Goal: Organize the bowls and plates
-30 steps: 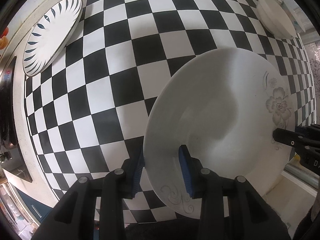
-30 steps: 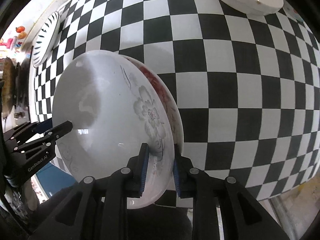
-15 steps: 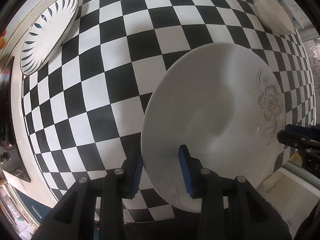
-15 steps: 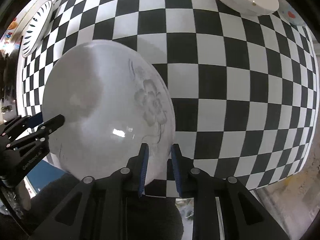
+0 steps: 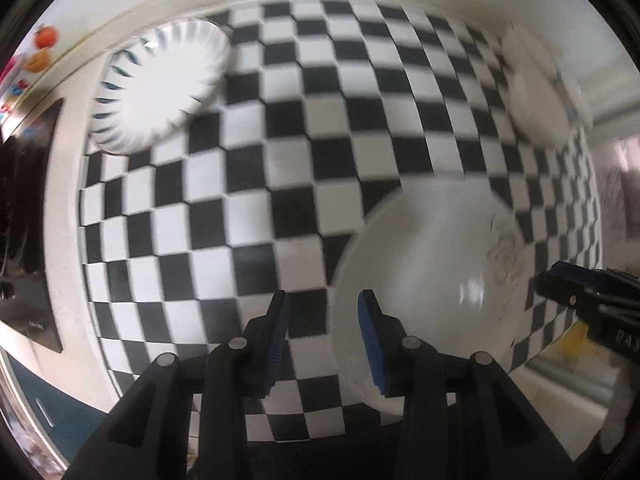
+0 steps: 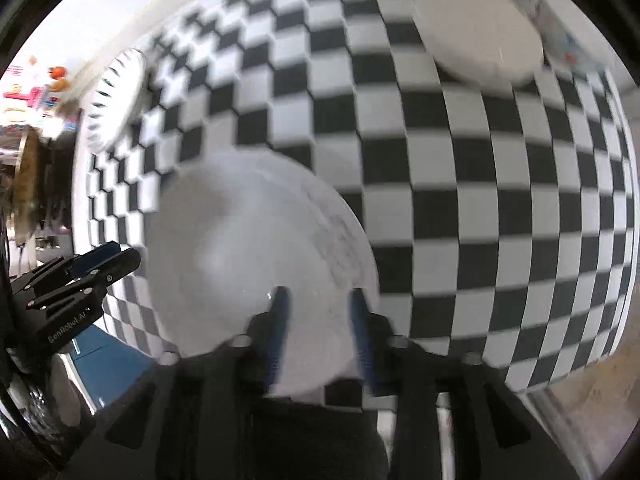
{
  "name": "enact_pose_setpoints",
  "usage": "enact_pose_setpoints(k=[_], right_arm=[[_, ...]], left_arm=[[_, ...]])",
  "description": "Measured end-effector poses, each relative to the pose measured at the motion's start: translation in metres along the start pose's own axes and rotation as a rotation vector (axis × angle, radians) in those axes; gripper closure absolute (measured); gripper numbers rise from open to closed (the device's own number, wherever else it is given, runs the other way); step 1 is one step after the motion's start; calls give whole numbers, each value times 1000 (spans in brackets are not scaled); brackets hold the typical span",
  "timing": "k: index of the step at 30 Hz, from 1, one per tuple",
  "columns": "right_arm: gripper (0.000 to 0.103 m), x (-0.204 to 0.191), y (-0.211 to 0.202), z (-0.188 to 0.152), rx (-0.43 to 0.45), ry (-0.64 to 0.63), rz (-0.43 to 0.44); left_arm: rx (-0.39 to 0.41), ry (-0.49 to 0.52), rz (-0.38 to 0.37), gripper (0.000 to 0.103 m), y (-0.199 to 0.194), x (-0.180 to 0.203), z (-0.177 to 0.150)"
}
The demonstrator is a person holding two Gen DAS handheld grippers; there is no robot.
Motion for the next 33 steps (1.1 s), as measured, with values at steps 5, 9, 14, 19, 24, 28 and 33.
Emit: enact_pose_setpoints(k=[5,9,14,19,24,28,33], right_arm=[[30,-54,-17,36,83,-123,47],[30,-110,-17,75,52,-198,93],[30,-174,2,129,48,-253,80],[30,-207,45,199,-3,-190,107],[32,-211,78,245,-46,-142,95],[41,-205,88,263,-57,-95,100],[65,-200,90,274,-60,-85,172]], left_arm=[[62,-126,-65,67,-26,-50,16],[107,-247,-73,67,-37,-114,40],[108,-365,-100,67,-31,-188,74],[70,-398,-106,67,-1,-233,119],[62,-379,-136,67,14,-251,158],[53,-347,-126,67,22,-253,181],[46,-301,-134,74,31,-248,195]])
Point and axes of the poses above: each gripper's, at about its wrist camera, not at the fingertips, and y roughly the way its jaws point, x to its right, z to its top, the point moved 2 cm from there along y, roughly the way its jaws point, and after that the axes turned 12 degrees about -x, right-handed, at the moved point
